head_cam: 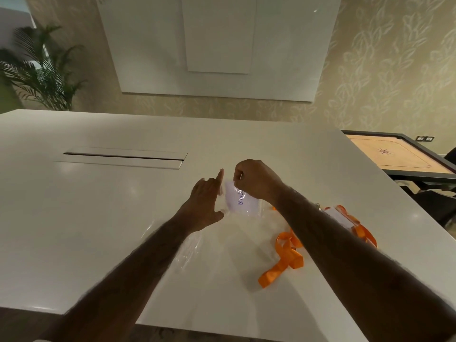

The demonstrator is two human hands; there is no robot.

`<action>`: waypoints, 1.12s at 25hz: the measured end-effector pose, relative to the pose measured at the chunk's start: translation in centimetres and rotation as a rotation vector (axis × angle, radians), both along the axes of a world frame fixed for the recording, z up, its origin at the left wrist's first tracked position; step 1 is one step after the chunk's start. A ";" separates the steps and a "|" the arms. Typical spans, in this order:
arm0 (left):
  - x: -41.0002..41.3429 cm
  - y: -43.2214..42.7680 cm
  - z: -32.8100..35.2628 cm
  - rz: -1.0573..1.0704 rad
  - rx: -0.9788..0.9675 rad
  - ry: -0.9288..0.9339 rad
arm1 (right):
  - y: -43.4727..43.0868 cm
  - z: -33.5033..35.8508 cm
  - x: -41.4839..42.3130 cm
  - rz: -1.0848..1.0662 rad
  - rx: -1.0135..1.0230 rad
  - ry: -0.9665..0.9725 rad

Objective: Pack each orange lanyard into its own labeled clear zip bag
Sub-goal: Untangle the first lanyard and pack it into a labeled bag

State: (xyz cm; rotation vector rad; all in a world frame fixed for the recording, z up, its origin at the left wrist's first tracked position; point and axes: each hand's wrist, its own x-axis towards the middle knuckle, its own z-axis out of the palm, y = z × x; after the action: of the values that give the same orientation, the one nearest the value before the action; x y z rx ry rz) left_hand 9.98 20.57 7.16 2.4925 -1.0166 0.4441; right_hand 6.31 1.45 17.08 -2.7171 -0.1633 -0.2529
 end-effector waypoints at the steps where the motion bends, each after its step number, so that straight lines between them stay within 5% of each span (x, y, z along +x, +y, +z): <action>1: 0.0 -0.1 0.1 -0.005 0.021 -0.004 | 0.1 0.2 0.2 -0.003 -0.003 0.023; 9: 0.1 -1.3 0.4 -0.058 0.060 -0.048 | 0.1 0.9 1.5 0.028 0.033 0.230; 22: -1.5 -2.8 1.2 -0.101 -0.057 0.044 | -0.7 0.6 0.8 -0.074 0.287 0.198; 28: -2.0 -2.9 1.6 -0.132 -0.078 0.022 | -0.8 0.6 0.0 -0.044 0.186 0.274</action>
State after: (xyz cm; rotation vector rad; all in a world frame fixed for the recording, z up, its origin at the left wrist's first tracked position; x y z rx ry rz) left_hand 7.94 17.64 8.79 2.3404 -1.1255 0.4069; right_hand 6.27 0.68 17.65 -2.5393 -0.0012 0.0894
